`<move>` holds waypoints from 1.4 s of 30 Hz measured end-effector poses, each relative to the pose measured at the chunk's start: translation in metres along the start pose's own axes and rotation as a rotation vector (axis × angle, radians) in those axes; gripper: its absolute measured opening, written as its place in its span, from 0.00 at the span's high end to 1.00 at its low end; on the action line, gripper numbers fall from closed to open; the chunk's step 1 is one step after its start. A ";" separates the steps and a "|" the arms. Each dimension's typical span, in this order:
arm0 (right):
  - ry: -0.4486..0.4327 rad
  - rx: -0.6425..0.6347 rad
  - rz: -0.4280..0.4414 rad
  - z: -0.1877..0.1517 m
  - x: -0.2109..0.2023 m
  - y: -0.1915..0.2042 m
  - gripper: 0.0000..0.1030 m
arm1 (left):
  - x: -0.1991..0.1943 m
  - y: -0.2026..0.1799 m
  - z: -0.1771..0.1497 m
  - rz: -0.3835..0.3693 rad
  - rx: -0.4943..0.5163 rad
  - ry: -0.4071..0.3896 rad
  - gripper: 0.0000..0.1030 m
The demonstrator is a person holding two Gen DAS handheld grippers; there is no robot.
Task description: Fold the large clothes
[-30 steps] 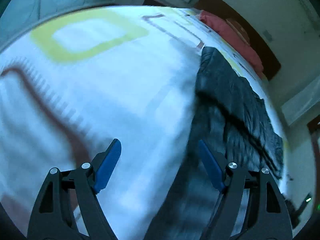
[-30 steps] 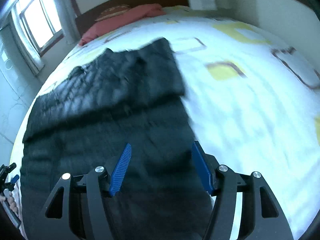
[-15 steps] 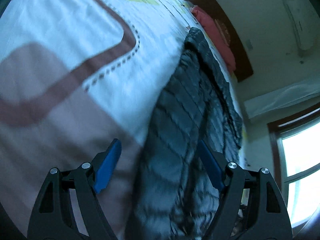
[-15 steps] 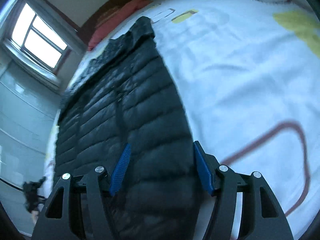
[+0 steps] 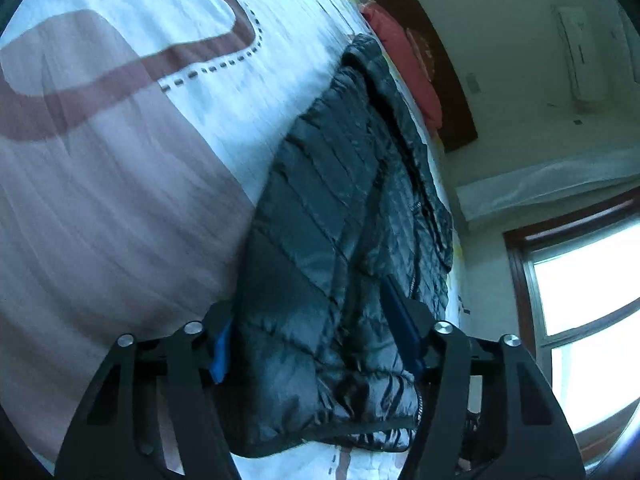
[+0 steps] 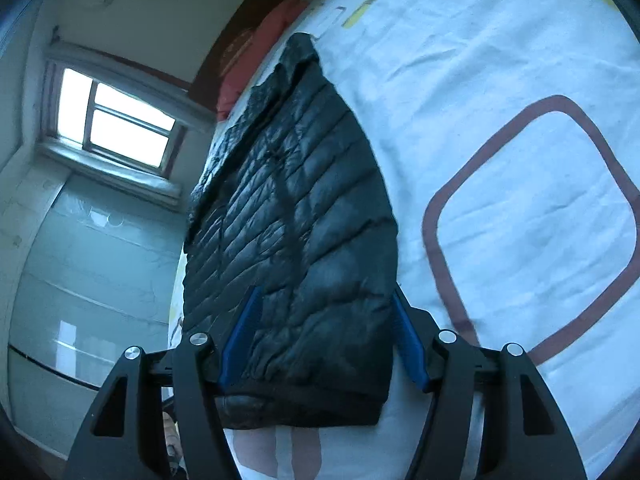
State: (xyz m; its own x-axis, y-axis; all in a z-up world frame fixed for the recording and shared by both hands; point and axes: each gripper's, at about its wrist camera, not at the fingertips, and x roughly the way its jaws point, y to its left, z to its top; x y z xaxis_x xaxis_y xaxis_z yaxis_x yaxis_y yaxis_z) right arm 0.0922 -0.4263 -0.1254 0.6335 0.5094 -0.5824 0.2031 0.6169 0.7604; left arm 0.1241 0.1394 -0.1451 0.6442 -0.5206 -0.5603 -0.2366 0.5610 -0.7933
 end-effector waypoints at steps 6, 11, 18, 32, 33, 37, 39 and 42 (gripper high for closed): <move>0.035 -0.036 -0.020 0.001 0.028 0.012 0.65 | 0.006 0.003 -0.003 0.039 0.017 0.000 0.53; 0.016 -0.042 -0.018 0.001 0.032 0.015 0.79 | 0.008 -0.005 -0.006 0.069 0.090 0.006 0.63; -0.078 -0.110 0.086 0.007 0.010 0.043 0.85 | -0.010 -0.006 0.002 -0.050 0.007 -0.035 0.89; -0.258 -0.194 0.299 0.021 -0.065 0.108 0.86 | -0.108 -0.101 0.012 -0.313 0.151 -0.193 0.92; -0.271 -0.203 0.317 0.021 -0.074 0.113 0.86 | -0.115 -0.107 0.011 -0.325 0.162 -0.204 0.92; -0.325 -0.258 0.370 0.020 -0.108 0.136 0.86 | -0.152 -0.133 0.003 -0.378 0.234 -0.263 0.92; -0.339 -0.279 0.399 0.020 -0.120 0.145 0.86 | -0.170 -0.144 -0.001 -0.396 0.267 -0.290 0.92; -0.340 -0.302 0.398 0.024 -0.124 0.155 0.86 | -0.179 -0.154 0.000 -0.390 0.293 -0.307 0.92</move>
State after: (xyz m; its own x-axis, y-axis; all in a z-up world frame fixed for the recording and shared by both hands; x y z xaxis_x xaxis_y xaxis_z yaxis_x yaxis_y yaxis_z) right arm 0.0634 -0.4082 0.0712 0.8304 0.5465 -0.1080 -0.2879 0.5870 0.7567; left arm 0.0456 0.1462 0.0775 0.8354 -0.5387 -0.1095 0.2446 0.5427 -0.8035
